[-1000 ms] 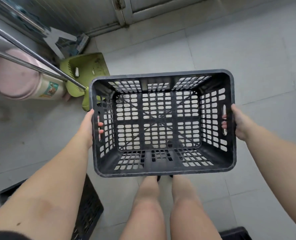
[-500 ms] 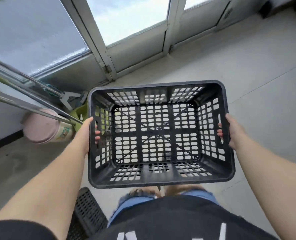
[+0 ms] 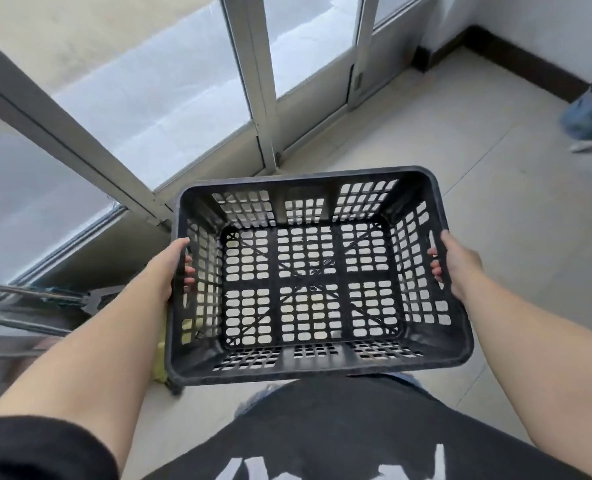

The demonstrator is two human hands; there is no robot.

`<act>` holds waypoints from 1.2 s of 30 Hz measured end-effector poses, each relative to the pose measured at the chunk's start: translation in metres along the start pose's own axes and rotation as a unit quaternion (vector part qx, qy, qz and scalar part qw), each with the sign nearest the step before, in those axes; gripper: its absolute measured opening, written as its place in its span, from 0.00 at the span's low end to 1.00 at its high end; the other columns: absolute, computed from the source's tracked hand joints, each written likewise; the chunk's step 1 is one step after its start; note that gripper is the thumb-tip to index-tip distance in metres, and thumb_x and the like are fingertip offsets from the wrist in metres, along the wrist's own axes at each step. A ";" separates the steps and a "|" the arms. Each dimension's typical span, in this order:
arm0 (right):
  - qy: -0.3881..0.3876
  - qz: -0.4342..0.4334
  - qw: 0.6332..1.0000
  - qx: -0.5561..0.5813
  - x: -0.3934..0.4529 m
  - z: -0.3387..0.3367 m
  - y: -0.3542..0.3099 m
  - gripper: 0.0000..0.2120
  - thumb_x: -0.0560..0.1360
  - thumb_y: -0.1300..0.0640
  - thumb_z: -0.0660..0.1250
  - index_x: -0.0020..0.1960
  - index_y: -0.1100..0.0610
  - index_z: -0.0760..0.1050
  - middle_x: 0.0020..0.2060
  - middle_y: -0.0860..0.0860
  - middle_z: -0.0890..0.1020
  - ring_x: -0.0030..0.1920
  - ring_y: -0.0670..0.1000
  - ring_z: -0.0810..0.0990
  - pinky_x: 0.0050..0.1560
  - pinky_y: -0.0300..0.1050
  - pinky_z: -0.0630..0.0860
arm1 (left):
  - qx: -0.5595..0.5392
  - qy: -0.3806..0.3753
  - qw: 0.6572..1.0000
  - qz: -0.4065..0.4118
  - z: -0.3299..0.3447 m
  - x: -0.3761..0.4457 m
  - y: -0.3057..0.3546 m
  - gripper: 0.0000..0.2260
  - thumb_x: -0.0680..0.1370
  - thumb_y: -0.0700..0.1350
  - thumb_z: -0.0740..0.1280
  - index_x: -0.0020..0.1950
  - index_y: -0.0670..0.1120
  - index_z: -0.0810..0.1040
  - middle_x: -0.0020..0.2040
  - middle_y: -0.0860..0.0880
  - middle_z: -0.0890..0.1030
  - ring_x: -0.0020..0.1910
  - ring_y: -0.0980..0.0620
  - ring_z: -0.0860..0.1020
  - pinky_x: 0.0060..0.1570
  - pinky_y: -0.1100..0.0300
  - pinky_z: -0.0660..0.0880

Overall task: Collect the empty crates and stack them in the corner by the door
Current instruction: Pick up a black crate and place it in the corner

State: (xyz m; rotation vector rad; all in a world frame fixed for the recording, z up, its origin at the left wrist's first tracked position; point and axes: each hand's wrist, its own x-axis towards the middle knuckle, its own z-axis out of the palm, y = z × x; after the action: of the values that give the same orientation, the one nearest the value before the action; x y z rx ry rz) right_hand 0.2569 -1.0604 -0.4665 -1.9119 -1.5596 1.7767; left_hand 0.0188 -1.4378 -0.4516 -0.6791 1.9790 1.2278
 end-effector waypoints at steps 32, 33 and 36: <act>0.312 0.039 0.929 0.193 0.220 -0.021 -0.275 0.23 0.75 0.41 0.63 0.33 0.59 0.76 0.28 0.53 0.76 0.26 0.50 0.71 0.35 0.44 0.73 | 0.165 -0.218 0.953 0.130 0.344 0.178 0.486 0.22 0.77 0.63 0.60 0.37 0.45 0.68 0.32 0.48 0.68 0.27 0.49 0.65 0.29 0.59 0.64; 0.317 0.039 0.927 0.194 0.229 -0.023 -0.283 0.23 0.75 0.41 0.62 0.34 0.59 0.76 0.27 0.52 0.76 0.26 0.50 0.71 0.35 0.44 0.73 | 0.169 -0.218 0.952 0.133 0.356 0.179 0.497 0.22 0.77 0.63 0.60 0.37 0.45 0.68 0.32 0.47 0.68 0.27 0.49 0.65 0.30 0.59 0.64; 0.322 0.040 0.925 0.199 0.263 -0.031 -0.308 0.23 0.75 0.41 0.63 0.34 0.59 0.77 0.27 0.53 0.76 0.25 0.50 0.72 0.35 0.44 0.73 | 0.176 -0.215 0.951 0.134 0.393 0.182 0.530 0.21 0.78 0.62 0.60 0.37 0.45 0.68 0.32 0.47 0.67 0.27 0.49 0.64 0.30 0.59 0.63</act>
State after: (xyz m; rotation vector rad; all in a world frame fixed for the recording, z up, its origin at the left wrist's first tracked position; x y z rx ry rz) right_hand 0.0470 -0.7139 -0.4325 -2.0550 -0.8337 1.1638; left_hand -0.3689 -0.8747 -0.4278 0.0402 1.8782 1.0230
